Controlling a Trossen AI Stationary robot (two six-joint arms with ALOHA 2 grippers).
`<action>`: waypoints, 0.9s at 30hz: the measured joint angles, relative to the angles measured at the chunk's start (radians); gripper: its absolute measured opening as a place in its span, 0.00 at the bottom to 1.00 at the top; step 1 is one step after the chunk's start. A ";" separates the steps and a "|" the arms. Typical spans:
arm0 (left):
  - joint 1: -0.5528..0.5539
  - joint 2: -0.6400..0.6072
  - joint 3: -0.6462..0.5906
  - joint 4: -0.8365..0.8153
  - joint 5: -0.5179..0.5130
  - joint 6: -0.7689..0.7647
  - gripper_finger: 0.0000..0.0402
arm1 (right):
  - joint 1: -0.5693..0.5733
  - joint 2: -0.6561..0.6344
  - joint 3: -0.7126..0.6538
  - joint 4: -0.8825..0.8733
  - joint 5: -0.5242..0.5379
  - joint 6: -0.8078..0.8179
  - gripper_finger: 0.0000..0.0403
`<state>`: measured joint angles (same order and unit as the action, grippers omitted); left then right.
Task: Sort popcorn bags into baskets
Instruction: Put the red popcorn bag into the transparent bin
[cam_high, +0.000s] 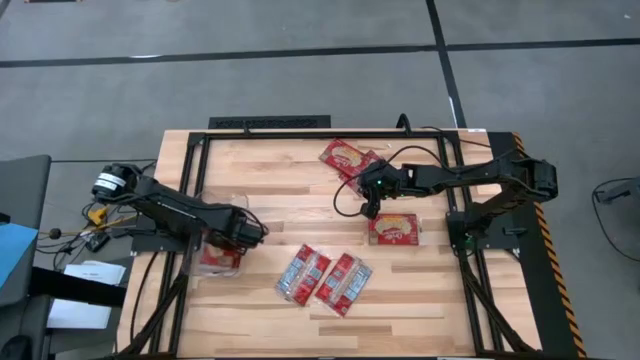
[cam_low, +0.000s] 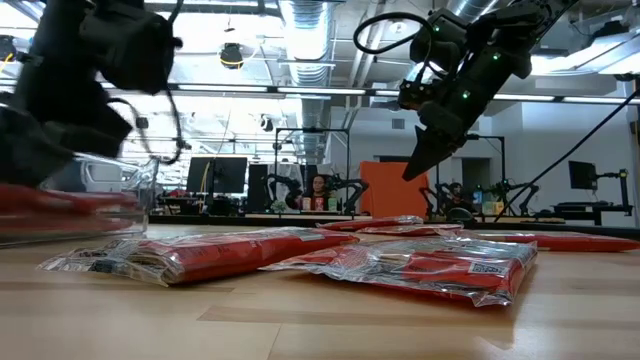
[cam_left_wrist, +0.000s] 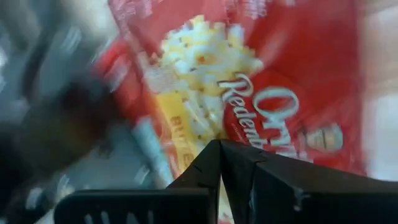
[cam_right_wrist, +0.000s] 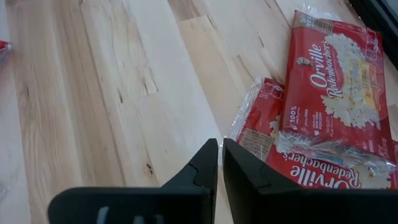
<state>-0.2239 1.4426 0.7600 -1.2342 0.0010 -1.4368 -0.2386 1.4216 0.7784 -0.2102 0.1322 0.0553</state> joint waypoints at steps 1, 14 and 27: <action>-0.001 -0.006 0.001 -0.029 0.003 -0.002 0.00 | 0.000 0.000 0.000 0.000 0.000 0.000 0.12; 0.006 -0.150 0.222 -0.059 -0.131 -0.049 0.00 | -0.001 -0.012 0.000 0.001 -0.002 0.000 0.12; 0.340 -0.180 0.394 0.414 -0.445 0.472 0.04 | -0.266 0.059 0.000 0.153 -0.012 0.058 0.03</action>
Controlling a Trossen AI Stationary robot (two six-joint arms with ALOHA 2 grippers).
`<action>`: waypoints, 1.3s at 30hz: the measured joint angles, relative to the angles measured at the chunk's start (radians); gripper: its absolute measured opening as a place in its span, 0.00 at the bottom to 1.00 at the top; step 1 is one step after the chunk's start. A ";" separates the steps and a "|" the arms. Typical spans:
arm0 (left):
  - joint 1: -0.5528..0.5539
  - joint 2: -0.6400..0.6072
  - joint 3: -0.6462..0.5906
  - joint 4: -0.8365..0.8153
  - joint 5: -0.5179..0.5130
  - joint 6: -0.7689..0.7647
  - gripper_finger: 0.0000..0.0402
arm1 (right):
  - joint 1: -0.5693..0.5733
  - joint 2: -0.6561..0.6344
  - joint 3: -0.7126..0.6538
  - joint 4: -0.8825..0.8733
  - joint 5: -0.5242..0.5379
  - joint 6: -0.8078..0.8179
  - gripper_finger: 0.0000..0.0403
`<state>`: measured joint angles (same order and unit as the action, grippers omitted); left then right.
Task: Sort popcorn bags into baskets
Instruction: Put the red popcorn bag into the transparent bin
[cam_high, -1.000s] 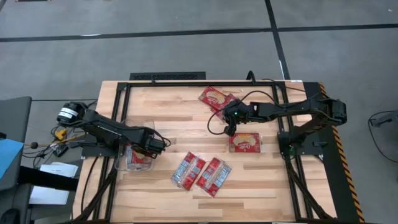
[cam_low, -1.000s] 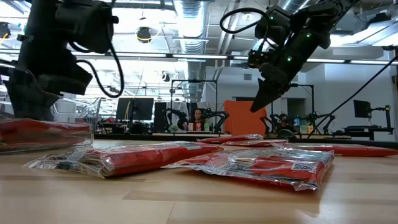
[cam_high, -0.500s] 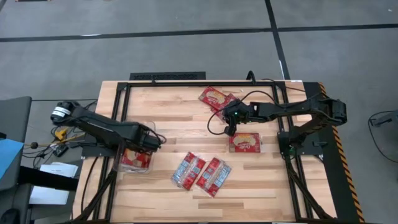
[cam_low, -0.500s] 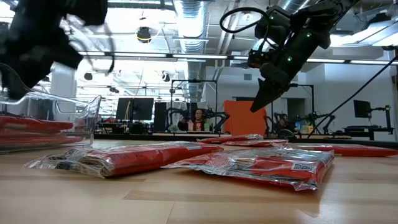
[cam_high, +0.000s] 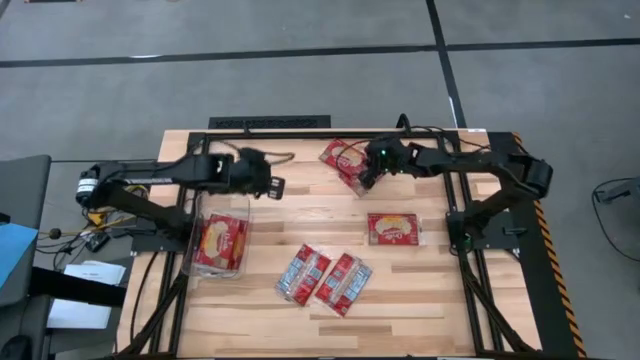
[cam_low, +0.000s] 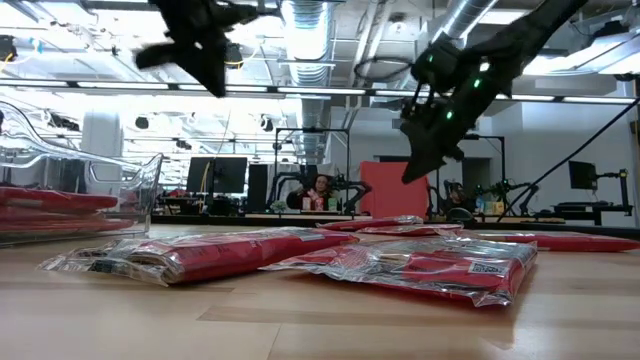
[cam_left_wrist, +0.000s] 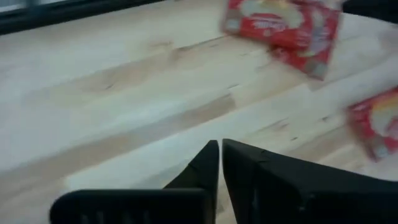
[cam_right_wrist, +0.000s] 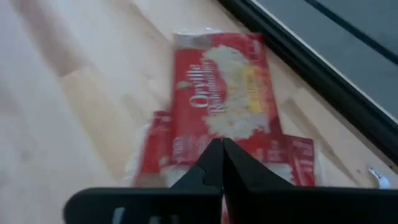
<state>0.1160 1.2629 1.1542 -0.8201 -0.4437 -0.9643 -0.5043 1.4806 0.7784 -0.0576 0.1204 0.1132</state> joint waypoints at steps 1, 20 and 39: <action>0.035 0.000 -0.021 0.067 0.039 0.040 0.06 | -0.012 0.013 0.000 0.009 -0.014 0.009 0.02; 0.312 0.000 -0.422 0.826 0.324 0.040 0.46 | 0.191 0.292 0.003 0.161 -0.118 0.174 0.04; 0.335 0.581 -0.355 1.461 0.537 -0.025 0.57 | 0.381 0.291 0.003 0.073 -0.037 0.229 0.06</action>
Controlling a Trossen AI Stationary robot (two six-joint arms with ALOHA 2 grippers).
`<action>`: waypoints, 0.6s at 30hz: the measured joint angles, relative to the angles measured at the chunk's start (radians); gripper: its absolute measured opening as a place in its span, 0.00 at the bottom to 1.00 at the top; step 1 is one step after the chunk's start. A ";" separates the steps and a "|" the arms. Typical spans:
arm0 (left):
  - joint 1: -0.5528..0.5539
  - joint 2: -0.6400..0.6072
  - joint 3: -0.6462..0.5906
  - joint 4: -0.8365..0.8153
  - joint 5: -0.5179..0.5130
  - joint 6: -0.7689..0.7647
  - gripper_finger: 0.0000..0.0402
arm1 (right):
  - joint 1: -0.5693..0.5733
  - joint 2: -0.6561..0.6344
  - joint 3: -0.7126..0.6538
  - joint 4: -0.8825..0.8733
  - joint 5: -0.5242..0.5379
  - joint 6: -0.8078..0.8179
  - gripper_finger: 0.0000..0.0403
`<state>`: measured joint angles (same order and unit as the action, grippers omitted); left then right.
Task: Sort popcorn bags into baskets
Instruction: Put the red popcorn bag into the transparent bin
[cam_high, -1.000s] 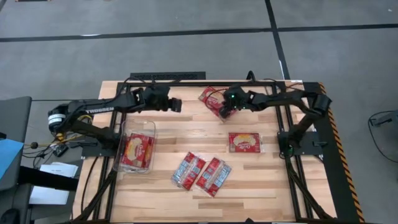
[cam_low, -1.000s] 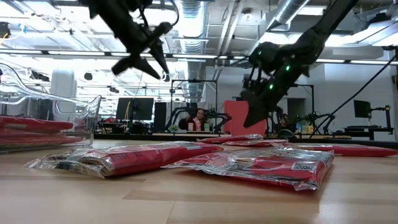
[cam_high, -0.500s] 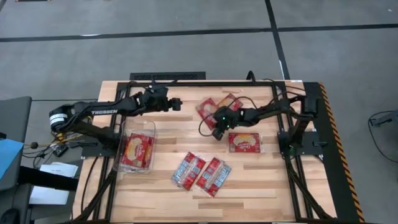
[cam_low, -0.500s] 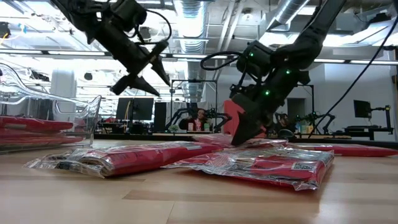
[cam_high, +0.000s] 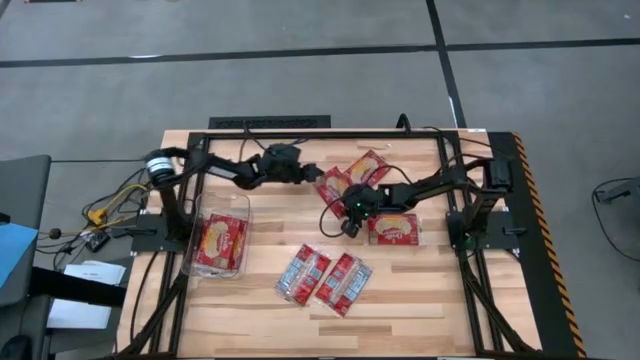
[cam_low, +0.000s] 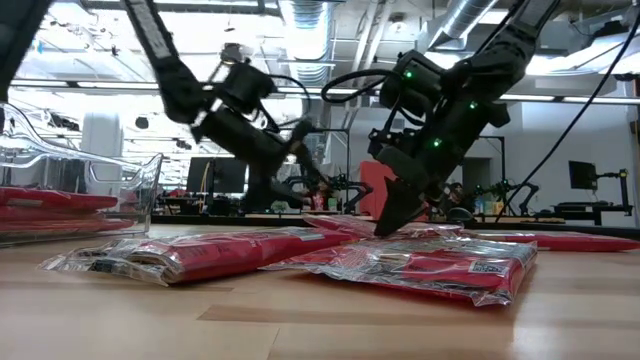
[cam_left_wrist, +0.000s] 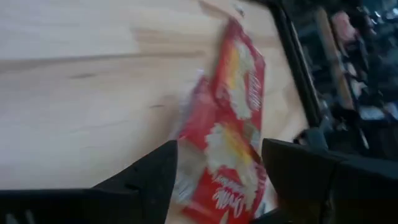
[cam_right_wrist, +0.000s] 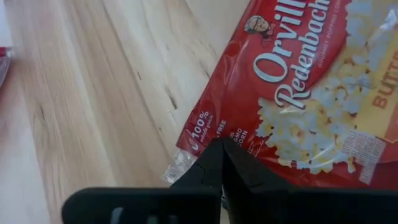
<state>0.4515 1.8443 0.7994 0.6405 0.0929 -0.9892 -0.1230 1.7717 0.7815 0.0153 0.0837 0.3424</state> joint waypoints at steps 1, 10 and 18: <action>0.001 0.029 0.026 -0.002 0.020 0.003 0.58 | 0.000 0.000 0.000 -0.008 -0.002 0.000 0.07; 0.001 0.141 0.252 -0.364 0.143 0.157 0.66 | 0.000 0.000 -0.001 -0.038 -0.009 -0.002 0.07; 0.047 0.072 0.386 -0.586 0.247 0.277 0.66 | 0.000 0.001 -0.002 -0.041 -0.010 -0.013 0.07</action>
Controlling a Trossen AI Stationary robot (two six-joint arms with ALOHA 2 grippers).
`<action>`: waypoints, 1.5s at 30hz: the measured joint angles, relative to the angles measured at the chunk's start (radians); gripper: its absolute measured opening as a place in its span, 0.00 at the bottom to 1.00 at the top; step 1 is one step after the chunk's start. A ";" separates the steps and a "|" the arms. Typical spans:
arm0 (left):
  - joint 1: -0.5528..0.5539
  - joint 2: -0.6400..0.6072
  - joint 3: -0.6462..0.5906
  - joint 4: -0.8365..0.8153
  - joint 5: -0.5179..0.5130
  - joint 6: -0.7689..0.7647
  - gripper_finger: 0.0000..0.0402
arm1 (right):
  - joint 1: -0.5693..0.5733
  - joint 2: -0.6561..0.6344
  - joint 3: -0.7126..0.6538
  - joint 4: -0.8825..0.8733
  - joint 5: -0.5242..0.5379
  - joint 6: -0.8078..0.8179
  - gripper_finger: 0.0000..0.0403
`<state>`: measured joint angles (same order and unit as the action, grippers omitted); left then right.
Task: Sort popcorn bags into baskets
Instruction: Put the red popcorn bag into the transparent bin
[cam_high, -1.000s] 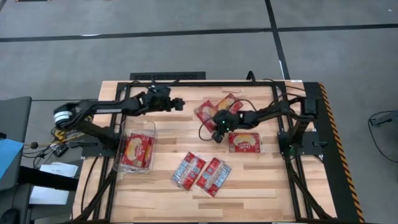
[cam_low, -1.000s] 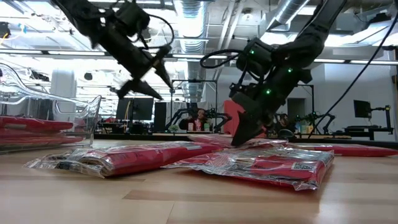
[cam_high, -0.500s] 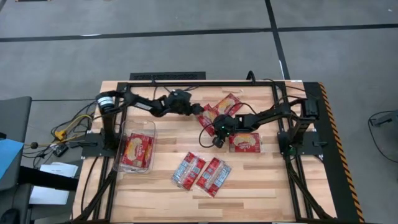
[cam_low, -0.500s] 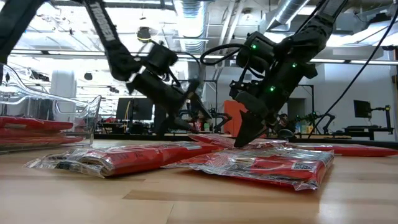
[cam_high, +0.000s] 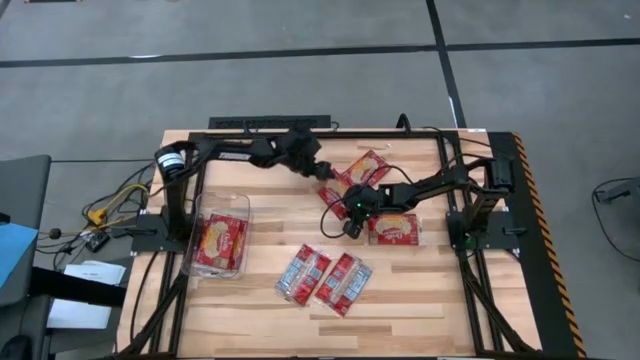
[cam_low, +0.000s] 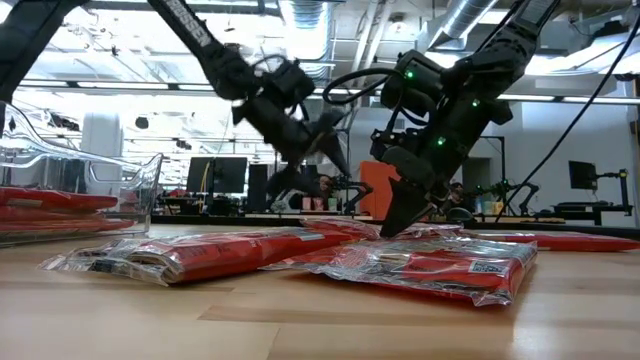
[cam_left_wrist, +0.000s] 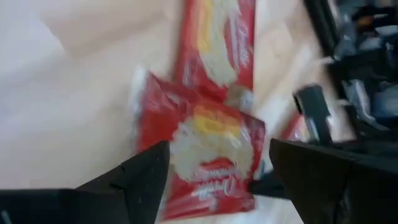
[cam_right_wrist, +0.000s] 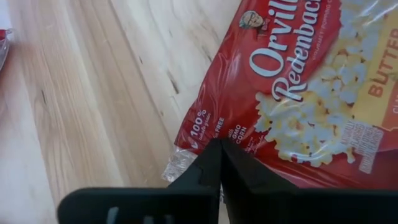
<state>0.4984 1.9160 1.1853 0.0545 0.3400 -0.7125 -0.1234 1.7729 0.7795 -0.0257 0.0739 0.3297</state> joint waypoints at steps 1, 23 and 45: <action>0.003 -0.011 0.020 -0.047 -0.040 0.027 0.66 | 0.000 0.000 0.000 0.000 0.000 0.000 0.08; -0.008 0.123 0.009 -0.077 0.059 0.031 0.66 | 0.014 0.002 -0.001 -0.001 0.008 -0.014 0.09; 0.023 0.118 0.008 -0.097 0.205 -0.079 0.04 | 0.014 -0.022 -0.002 0.004 0.001 -0.019 0.09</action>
<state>0.5217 2.0338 1.1931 -0.0422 0.5453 -0.7918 -0.1089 1.7505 0.7777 -0.0216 0.0748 0.3106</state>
